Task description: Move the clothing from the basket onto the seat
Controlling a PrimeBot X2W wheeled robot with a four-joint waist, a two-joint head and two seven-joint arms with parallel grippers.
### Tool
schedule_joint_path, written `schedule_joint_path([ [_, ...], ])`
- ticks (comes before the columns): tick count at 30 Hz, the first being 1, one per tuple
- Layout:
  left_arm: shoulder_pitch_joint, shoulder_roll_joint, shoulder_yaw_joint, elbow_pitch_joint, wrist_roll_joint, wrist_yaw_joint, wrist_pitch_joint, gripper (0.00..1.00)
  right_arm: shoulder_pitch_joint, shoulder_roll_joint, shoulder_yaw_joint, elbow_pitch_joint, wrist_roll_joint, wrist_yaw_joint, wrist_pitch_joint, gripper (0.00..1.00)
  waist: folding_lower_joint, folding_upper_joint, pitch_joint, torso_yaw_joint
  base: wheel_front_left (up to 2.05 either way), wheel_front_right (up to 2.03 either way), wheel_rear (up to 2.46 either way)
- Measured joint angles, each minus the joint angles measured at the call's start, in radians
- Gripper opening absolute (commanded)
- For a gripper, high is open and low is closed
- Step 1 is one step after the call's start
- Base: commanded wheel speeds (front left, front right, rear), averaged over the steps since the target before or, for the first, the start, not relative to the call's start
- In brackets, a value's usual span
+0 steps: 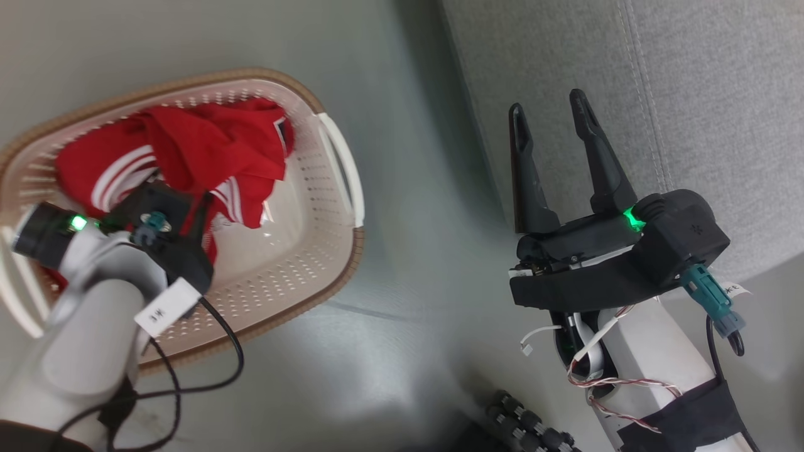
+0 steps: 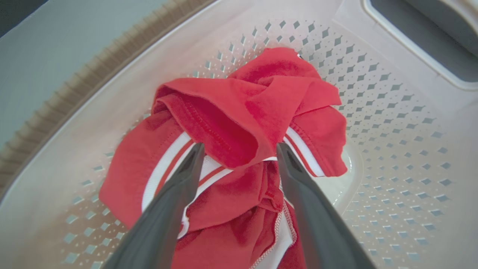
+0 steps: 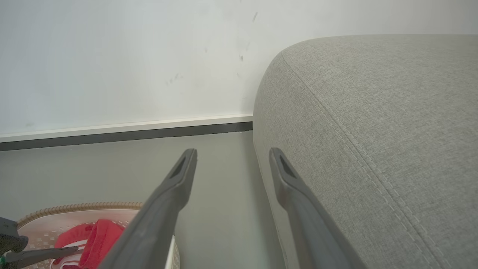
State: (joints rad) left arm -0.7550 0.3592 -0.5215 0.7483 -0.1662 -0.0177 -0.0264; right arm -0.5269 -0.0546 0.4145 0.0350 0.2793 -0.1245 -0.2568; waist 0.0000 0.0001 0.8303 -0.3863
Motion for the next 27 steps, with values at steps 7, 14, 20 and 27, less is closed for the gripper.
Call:
schedule_joint_path([
  [7,-0.056,0.030,0.001,0.043,0.013,0.001,0.016,1.00,-0.009,0.002,0.036,-0.031,0.045,0.000,0.000,1.00,0.0001,0.0000,0.046,-0.038,0.00,0.00,0.00],
  [14,-0.089,0.046,0.011,0.087,0.020,0.010,0.043,1.00,-0.017,0.002,0.044,-0.057,0.087,0.000,0.000,1.00,0.0000,0.0000,0.084,-0.062,0.00,0.00,0.00],
  [20,-0.123,0.033,0.014,0.129,0.020,0.010,0.068,1.00,-0.017,0.003,0.035,-0.064,0.092,-0.003,0.000,1.00,0.0001,0.0000,0.111,-0.071,0.00,0.00,0.00],
  [27,-0.129,0.029,0.006,0.182,0.020,0.002,0.093,0.74,-0.017,0.004,0.038,-0.065,0.100,-0.003,0.000,1.00,0.0000,0.0000,0.122,-0.070,0.00,0.00,0.00],
])
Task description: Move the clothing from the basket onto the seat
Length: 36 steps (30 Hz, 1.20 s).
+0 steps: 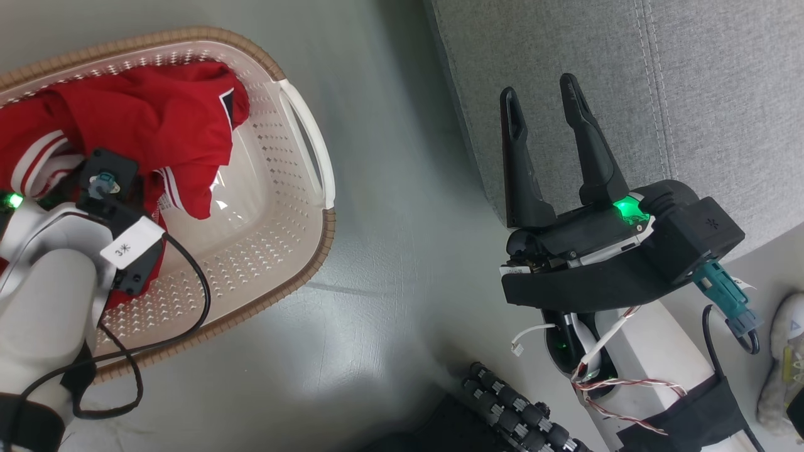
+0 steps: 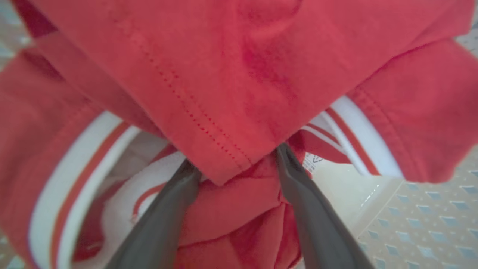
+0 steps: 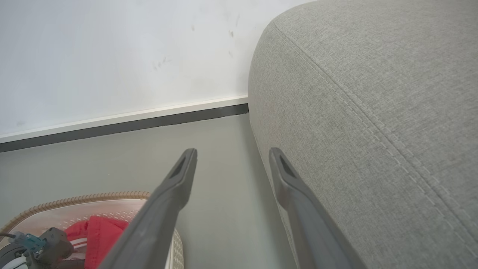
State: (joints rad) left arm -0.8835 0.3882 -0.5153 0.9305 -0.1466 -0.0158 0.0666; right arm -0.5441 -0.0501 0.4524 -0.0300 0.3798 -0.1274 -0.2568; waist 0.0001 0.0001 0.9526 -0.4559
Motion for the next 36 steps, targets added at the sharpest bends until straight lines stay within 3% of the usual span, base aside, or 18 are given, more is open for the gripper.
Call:
schedule_joint_path([
  [1,-0.002,-0.001,-0.002,0.005,0.000,-0.003,0.002,0.31,0.000,0.000,0.000,0.000,0.000,0.000,0.000,1.00,0.0000,0.0000,0.001,0.000,0.00,0.00,0.00],
  [2,-0.006,-0.002,-0.004,0.008,0.000,-0.003,0.002,0.04,0.000,0.000,-0.001,0.000,0.001,0.000,0.000,1.00,0.0000,0.0000,0.001,0.001,0.00,0.00,0.00],
  [3,-0.011,-0.003,-0.006,0.012,0.000,-0.003,0.002,0.00,0.000,0.000,-0.001,-0.001,0.001,0.000,0.000,1.00,0.0000,-0.0001,0.002,0.001,0.00,0.00,0.00],
  [13,-0.036,-0.011,-0.016,0.038,0.017,-0.020,-0.007,0.00,-0.017,0.000,-0.006,0.000,0.007,0.000,0.000,1.00,-0.0001,-0.0001,0.004,0.007,0.00,0.00,0.00],
  [26,-0.035,-0.123,-0.005,0.041,-0.041,-0.047,-0.086,0.00,-0.022,0.000,-0.066,0.044,-0.056,0.000,0.000,1.00,-0.0001,-0.0001,-0.042,0.066,0.00,0.00,0.00],
  [36,-0.001,-0.178,0.015,0.040,-0.091,-0.073,-0.186,0.00,-0.021,-0.001,-0.089,0.100,-0.114,0.000,0.000,1.00,-0.0001,-0.0001,-0.131,0.137,0.00,0.00,0.00],
])
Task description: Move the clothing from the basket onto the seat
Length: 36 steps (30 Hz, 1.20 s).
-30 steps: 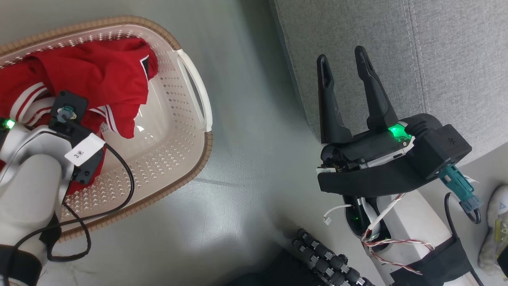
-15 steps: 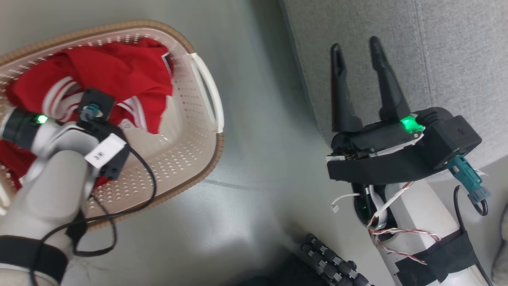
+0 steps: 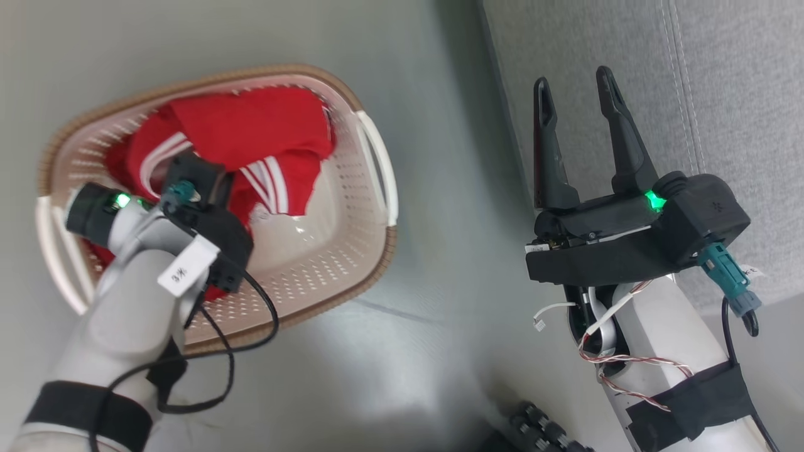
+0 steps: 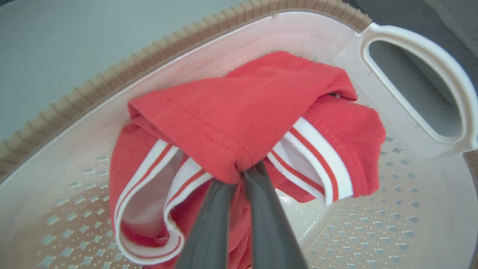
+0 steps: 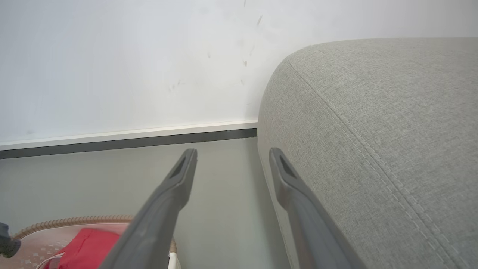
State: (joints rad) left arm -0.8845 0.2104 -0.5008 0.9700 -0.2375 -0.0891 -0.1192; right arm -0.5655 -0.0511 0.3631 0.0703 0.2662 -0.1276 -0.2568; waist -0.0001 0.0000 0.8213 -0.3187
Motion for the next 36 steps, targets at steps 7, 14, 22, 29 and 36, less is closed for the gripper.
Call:
schedule_joint_path([
  [7,0.039,-0.036,0.010,-0.007,-0.029,-0.009,-0.065,0.00,0.011,-0.019,-0.006,0.035,-0.013,0.000,0.000,1.00,0.0000,0.0000,-0.075,0.045,0.00,0.00,0.00],
  [14,0.084,-0.086,0.042,-0.018,-0.090,-0.018,-0.095,0.00,0.046,-0.050,-0.020,0.073,-0.016,0.005,0.000,1.00,0.0000,-0.0001,-0.160,0.091,0.00,0.00,0.00],
  [22,0.140,-0.104,0.084,-0.050,-0.154,-0.026,-0.117,0.00,0.077,-0.065,-0.023,0.118,-0.016,0.020,0.000,1.00,-0.0001,-0.0001,-0.264,0.146,0.00,0.00,0.00],
  [29,0.193,-0.106,0.112,-0.105,-0.201,-0.027,-0.125,0.00,0.116,-0.081,-0.025,0.146,-0.014,0.036,0.000,1.00,-0.0002,-0.0001,-0.357,0.189,0.00,0.00,0.00],
  [36,0.242,-0.110,0.132,-0.183,-0.215,-0.034,-0.129,0.00,0.161,-0.087,-0.027,0.166,-0.009,0.049,0.000,1.00,0.0000,-0.0001,-0.443,0.226,0.00,0.00,0.00],
])
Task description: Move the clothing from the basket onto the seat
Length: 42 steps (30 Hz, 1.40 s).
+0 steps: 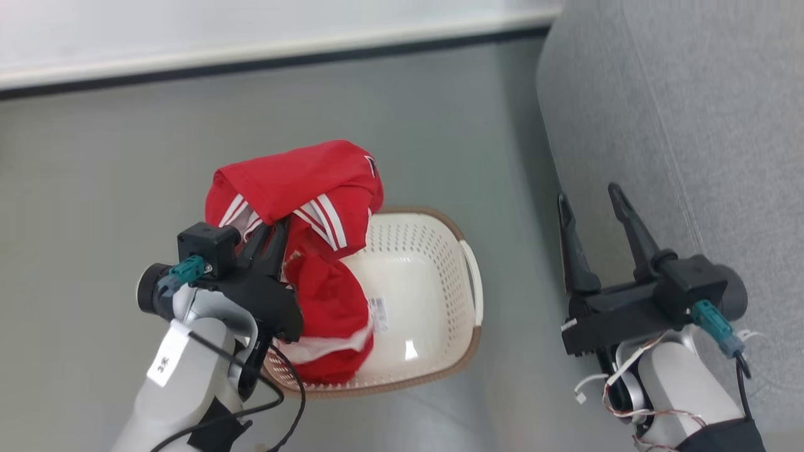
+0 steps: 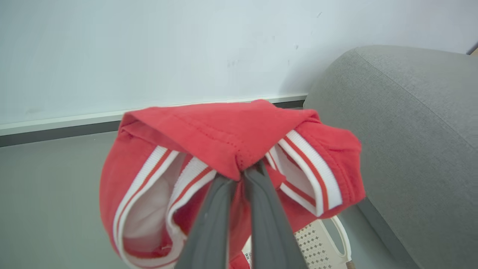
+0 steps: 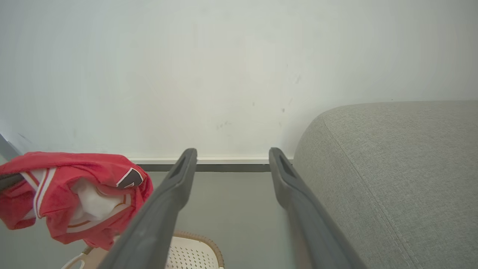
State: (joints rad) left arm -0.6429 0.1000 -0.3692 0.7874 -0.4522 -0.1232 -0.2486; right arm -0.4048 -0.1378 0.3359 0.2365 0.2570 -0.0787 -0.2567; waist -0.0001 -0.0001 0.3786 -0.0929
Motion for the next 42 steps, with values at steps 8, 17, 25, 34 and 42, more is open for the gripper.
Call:
schedule_joint_path([
  [8,0.055,-0.004,0.020,-0.142,-0.025,0.000,-0.001,0.00,0.045,-0.005,0.003,0.015,0.008,0.013,0.000,1.00,0.0000,0.0000,-0.087,0.034,0.00,0.00,0.00],
  [17,0.134,-0.006,0.040,-0.309,-0.027,0.002,-0.001,0.00,0.081,-0.005,0.019,0.028,0.011,0.026,0.000,1.00,0.0000,0.0000,-0.171,0.057,0.00,0.00,0.00],
  [25,0.197,-0.007,0.033,-0.414,-0.019,0.014,-0.001,0.00,0.128,-0.009,0.018,0.031,0.018,0.032,0.000,1.00,0.0000,0.0000,-0.228,0.063,0.00,0.00,0.00],
  [34,0.280,-0.004,0.016,-0.529,0.009,0.037,-0.001,0.00,0.178,-0.012,0.017,0.024,0.028,0.035,0.000,1.00,0.0000,0.0000,-0.299,0.066,0.00,0.00,0.00],
  [42,0.323,0.010,0.012,-0.616,0.015,0.057,0.004,0.00,0.202,-0.014,0.022,-0.001,0.042,0.035,0.000,1.00,0.0001,0.0000,-0.324,0.064,0.00,0.00,0.00],
])
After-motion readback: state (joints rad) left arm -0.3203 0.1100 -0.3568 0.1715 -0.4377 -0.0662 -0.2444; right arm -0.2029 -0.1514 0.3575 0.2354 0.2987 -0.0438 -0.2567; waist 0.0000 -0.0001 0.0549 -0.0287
